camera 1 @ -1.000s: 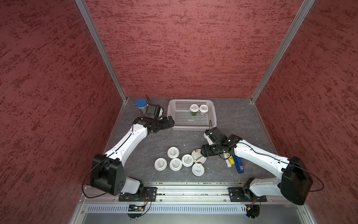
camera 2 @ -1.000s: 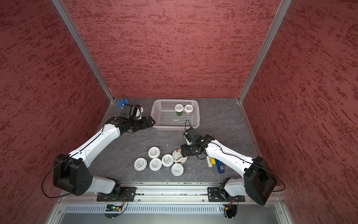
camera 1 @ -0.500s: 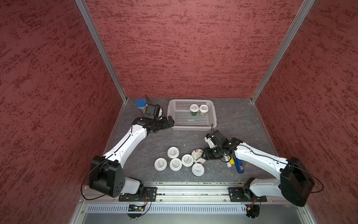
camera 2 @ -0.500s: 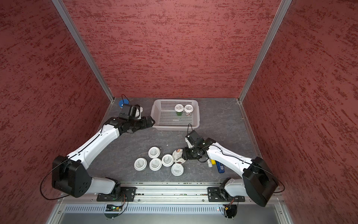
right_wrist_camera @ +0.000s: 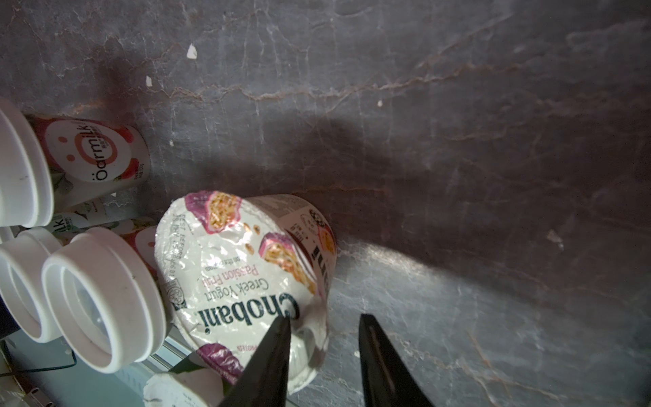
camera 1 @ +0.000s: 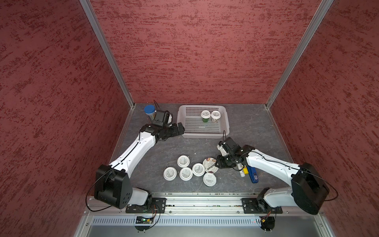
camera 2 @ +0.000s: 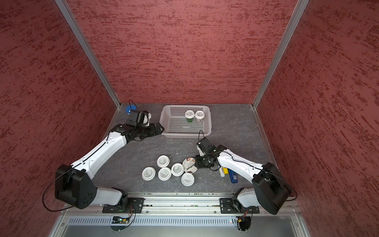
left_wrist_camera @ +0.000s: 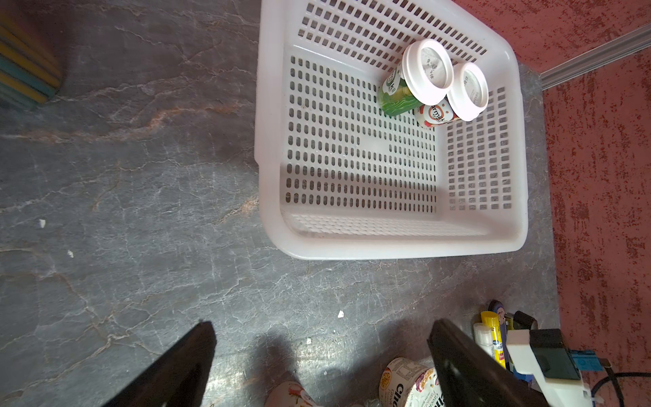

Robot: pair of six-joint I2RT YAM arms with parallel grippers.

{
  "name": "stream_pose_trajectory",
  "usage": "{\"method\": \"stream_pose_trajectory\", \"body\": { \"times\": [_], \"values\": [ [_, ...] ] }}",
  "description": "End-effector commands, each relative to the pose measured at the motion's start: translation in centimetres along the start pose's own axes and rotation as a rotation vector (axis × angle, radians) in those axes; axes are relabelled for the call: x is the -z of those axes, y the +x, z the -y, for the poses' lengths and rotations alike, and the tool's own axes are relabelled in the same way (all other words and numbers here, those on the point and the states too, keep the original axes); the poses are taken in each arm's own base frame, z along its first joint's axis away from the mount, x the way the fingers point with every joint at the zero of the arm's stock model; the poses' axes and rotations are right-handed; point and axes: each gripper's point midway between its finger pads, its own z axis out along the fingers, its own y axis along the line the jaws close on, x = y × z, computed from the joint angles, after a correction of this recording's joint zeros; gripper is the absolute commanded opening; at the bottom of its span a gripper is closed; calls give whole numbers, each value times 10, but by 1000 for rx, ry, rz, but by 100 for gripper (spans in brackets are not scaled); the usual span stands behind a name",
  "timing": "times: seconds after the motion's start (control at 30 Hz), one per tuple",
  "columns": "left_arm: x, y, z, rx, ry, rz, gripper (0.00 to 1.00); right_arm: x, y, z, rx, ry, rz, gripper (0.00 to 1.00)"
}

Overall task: Put the yogurt in the basket
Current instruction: Pick up the yogurt from the center of the board.

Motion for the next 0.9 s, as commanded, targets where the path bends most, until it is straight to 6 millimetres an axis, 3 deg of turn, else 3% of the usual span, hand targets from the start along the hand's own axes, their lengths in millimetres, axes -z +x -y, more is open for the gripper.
{"method": "stream_pose_trajectory", "body": {
  "times": [0.0,0.47,0.87],
  "values": [
    [1,1,0,-26,-4,7,99,6,-20,-5,14,-2,62,33],
    [0,3,1,-37,-15,7,99,7,-34,-6,16,-8,89,20],
    [0,2,0,-38,-25,9,99,10,-41,-1,10,16,106,15]
  ]
}}
